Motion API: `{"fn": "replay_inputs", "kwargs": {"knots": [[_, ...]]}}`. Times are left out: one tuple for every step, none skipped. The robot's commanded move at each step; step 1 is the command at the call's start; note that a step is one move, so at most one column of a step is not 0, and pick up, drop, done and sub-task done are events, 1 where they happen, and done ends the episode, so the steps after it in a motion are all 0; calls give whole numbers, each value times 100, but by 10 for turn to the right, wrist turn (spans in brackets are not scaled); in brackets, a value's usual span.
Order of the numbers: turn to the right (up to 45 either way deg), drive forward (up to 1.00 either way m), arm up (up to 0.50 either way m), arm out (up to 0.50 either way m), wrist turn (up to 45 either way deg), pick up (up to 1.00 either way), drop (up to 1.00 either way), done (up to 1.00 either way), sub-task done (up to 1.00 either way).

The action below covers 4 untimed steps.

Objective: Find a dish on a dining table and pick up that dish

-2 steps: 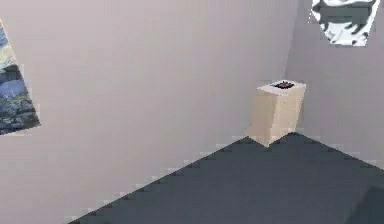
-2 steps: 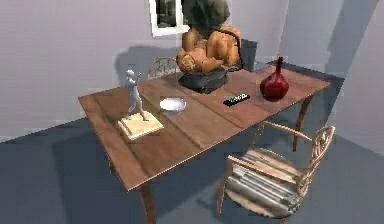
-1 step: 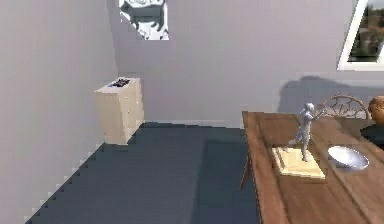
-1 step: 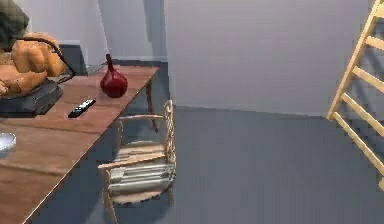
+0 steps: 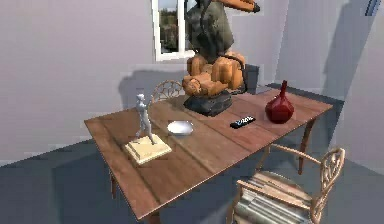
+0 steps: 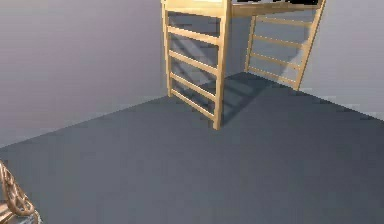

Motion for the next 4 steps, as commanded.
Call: {"fn": "replay_inputs", "kwargs": {"knots": [[0,35,0,0,0,0,0,0,0],[-450,0,0,0,0,0,0,0,0],[-450,0,0,0,0,0,0,0,0],[0,0,50,0,0,0,0,0,0]]}}
